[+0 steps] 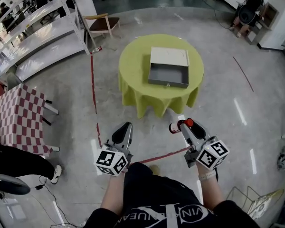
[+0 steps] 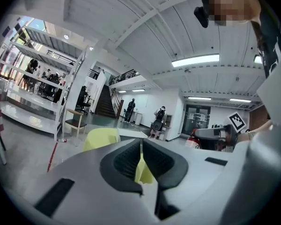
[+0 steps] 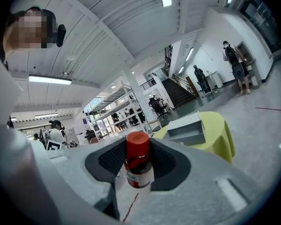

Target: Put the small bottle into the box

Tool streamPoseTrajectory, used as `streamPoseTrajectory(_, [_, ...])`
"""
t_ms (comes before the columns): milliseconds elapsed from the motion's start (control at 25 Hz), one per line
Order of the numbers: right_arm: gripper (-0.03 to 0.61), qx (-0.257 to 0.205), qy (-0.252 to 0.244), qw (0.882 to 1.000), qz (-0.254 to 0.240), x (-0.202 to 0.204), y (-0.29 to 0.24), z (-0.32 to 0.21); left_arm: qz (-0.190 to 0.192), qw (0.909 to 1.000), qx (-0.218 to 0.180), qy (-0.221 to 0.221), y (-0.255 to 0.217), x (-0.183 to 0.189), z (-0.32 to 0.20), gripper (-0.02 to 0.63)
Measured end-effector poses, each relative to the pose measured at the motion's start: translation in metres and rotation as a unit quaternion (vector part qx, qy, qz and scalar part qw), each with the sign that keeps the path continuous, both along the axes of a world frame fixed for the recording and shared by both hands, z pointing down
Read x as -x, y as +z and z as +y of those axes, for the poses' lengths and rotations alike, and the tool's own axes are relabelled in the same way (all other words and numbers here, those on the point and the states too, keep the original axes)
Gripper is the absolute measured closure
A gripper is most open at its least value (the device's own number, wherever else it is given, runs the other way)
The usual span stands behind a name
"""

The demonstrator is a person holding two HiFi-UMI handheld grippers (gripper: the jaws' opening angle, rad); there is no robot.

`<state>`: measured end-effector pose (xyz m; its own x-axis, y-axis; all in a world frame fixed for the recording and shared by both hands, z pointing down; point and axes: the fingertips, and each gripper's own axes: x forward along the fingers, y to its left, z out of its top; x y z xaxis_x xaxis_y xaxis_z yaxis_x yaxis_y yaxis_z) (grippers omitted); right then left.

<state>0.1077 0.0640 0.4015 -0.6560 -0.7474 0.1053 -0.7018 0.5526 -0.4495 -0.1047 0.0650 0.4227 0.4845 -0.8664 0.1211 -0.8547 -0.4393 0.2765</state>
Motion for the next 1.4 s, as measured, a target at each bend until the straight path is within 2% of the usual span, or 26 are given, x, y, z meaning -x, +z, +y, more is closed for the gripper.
streamPoseTrajectory(200, [0.431, 0.019, -0.005, 1.0, -0.009, 0.009, 0.013, -0.019, -0.008, 0.9996, 0.026, -0.004, 0.016, 0.008, -0.016, 0.591])
streamPoseTrajectory(360, [0.431, 0.02, -0.008, 1.0, -0.007, 0.011, 0.013, -0.046, 0.0, 0.9997, 0.026, -0.006, 0.016, 0.009, -0.05, 0.591])
streamPoseTrajectory(560, [0.431, 0.011, 0.0, 1.0, -0.008, 0.011, 0.001, -0.084, -0.002, 0.9995, 0.018, 0.025, 0.006, -0.003, -0.094, 0.591])
streamPoseTrajectory(1080, [0.431, 0.034, 0.042, 0.999, -0.007, 0.0, 0.013, -0.157, 0.007, 0.9951, 0.042, 0.09, 0.023, -0.035, -0.188, 0.591])
streamPoseTrajectory(1400, [0.43, 0.041, 0.07, 0.997, -0.009, 0.002, 0.018, -0.193, 0.011, 0.991, 0.054, 0.122, 0.034, -0.036, -0.233, 0.591])
